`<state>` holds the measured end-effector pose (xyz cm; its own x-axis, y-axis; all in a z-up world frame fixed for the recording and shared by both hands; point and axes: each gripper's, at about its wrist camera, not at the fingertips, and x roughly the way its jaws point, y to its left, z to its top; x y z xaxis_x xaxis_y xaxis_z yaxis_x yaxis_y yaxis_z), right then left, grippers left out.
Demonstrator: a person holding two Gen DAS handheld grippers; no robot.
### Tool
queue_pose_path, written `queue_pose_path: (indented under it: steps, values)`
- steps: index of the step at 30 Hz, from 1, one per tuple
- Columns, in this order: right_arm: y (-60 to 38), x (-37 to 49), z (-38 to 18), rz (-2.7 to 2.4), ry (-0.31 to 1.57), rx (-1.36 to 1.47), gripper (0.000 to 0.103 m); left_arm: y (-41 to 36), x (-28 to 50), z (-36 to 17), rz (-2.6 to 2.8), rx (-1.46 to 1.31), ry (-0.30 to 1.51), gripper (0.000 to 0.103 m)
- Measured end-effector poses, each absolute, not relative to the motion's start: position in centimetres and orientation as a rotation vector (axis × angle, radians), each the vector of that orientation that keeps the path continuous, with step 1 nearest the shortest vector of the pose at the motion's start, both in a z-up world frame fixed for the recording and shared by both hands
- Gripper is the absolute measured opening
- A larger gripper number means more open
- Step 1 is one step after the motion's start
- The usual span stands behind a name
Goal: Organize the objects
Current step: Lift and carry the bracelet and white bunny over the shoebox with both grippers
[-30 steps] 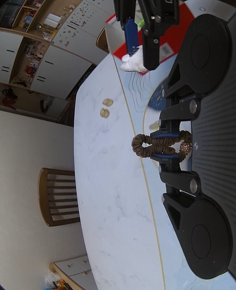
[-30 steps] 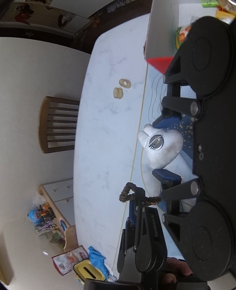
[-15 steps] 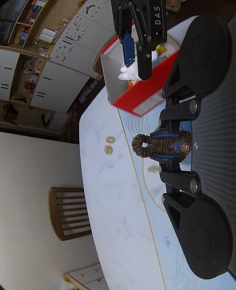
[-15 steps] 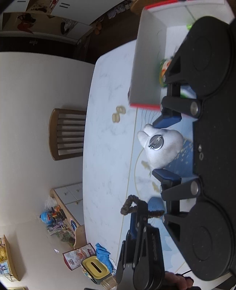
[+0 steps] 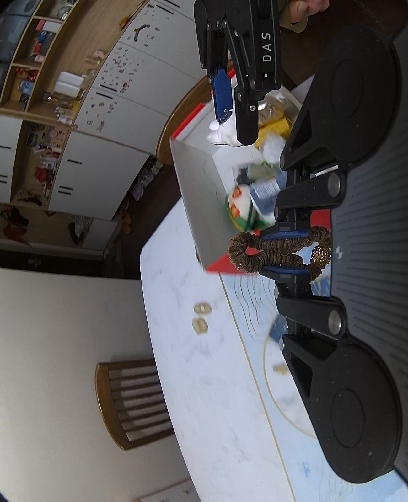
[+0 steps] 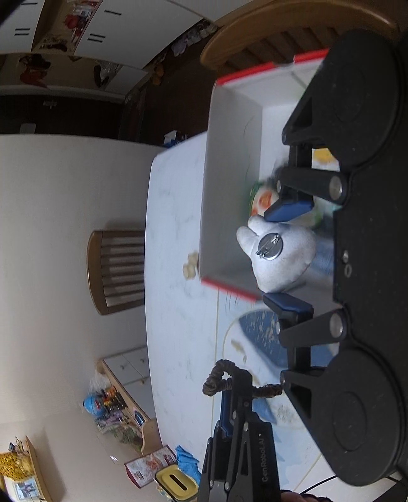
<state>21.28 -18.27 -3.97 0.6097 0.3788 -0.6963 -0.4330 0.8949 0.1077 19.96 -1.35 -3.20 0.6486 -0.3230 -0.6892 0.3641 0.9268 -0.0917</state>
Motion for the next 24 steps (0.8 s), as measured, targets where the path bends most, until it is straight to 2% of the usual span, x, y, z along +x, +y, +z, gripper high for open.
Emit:
queue_pose_path:
  steps: [14, 24]
  values:
    - [-26.8, 22.9, -6.2, 0.404, 0.807, -0.043, 0.049, -9.8, 22.7, -5.6, -0.437, 0.124, 0.814, 0.017]
    - [-27.9, 24.3, -7.9, 0.416, 0.84, -0.098, 0.049, -14.0, 25.3, -7.4, -0.458, 0.172, 0.85, 0.017]
